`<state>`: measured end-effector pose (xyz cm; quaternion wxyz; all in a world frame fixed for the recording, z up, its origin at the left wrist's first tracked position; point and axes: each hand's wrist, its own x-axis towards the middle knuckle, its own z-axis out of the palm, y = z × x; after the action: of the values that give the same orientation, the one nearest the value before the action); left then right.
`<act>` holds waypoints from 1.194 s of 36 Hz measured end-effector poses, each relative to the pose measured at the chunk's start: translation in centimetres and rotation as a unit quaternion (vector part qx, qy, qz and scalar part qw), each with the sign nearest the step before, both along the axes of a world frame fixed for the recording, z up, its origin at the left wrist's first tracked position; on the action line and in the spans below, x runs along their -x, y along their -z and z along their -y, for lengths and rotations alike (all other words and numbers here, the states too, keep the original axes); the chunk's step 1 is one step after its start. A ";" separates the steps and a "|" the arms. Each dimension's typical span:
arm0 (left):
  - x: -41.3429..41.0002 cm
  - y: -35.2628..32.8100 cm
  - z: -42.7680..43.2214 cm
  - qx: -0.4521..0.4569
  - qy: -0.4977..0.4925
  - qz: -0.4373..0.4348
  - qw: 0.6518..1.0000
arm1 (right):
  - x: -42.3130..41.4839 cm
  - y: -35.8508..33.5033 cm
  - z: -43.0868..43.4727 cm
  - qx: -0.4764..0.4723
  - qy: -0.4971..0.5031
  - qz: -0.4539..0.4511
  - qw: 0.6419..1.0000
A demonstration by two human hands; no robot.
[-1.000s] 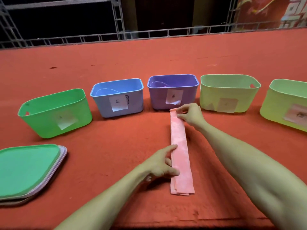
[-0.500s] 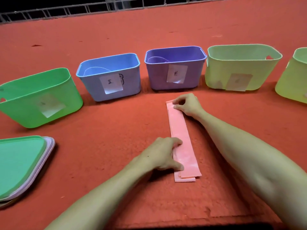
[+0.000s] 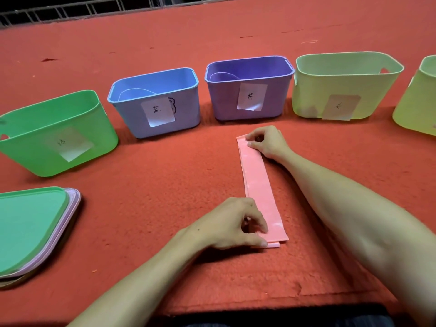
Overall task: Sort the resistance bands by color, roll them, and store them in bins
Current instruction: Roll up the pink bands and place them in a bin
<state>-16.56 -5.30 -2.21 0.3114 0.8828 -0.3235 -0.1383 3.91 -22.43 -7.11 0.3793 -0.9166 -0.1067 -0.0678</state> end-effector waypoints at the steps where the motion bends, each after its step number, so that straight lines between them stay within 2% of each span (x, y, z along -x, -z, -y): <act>1: 0.0 0.1 0.0 -0.001 0.002 0.001 1.000 | 0.0 0.0 0.0 -0.001 -0.001 0.001 1.000; 14: 0.1 0.9 -0.4 -0.028 0.047 0.023 0.998 | 0.1 0.1 0.1 0.002 -0.002 0.003 1.000; 29: -0.3 1.1 -1.0 0.024 0.057 0.003 0.998 | 0.2 0.2 0.3 -0.002 -0.004 0.006 1.000; 43: -0.1 1.7 -0.6 0.027 0.057 0.073 0.995 | 0.0 0.3 0.3 -0.006 -0.005 0.008 1.000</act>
<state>-16.46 -4.65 -3.87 0.3022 0.8617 -0.3993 -0.0822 3.91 -22.71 -7.46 0.3840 -0.9133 -0.1139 -0.0739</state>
